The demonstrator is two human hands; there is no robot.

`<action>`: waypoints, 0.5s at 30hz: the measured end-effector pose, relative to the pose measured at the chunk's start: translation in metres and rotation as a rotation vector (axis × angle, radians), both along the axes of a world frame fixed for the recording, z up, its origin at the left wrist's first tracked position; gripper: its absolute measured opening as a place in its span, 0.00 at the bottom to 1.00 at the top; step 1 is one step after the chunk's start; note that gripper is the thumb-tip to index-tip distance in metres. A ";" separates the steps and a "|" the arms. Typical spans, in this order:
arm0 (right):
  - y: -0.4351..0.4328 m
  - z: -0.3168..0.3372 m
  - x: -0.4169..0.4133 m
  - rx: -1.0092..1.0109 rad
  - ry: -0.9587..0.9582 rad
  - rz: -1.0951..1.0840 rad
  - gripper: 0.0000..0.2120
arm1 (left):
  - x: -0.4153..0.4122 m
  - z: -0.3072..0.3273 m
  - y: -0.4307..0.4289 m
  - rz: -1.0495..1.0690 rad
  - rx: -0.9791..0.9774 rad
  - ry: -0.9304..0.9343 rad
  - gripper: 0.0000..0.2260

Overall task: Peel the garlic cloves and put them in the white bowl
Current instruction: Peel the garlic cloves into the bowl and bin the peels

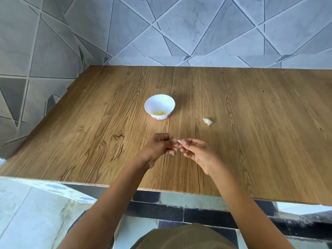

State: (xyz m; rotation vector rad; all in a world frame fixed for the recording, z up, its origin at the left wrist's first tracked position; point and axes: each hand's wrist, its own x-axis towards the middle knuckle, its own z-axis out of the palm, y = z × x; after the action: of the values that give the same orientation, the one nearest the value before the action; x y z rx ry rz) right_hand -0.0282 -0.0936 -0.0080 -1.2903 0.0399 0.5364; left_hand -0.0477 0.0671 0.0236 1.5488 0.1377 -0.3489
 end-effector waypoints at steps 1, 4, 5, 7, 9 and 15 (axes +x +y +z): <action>-0.001 0.000 0.000 -0.012 -0.020 -0.009 0.03 | 0.001 0.001 -0.001 0.001 -0.004 0.009 0.07; -0.001 -0.001 0.000 -0.071 -0.092 -0.033 0.02 | 0.004 0.003 -0.004 0.013 0.006 0.029 0.08; 0.000 -0.001 0.000 -0.072 -0.091 -0.024 0.02 | 0.004 0.003 -0.004 0.012 -0.006 0.045 0.08; -0.001 0.000 0.000 -0.055 -0.072 0.005 0.02 | 0.005 0.003 -0.003 0.004 -0.050 0.088 0.09; -0.002 0.000 -0.002 -0.052 -0.075 0.010 0.03 | 0.005 0.004 -0.003 0.008 -0.045 0.096 0.09; -0.005 -0.001 -0.005 -0.072 -0.208 -0.113 0.05 | 0.005 -0.002 -0.002 0.131 0.519 -0.209 0.07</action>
State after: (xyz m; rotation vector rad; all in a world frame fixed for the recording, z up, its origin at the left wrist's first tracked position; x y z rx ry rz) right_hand -0.0336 -0.0990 -0.0090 -1.3995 -0.0411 0.3045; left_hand -0.0427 0.0653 0.0220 2.0662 0.1738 -0.0428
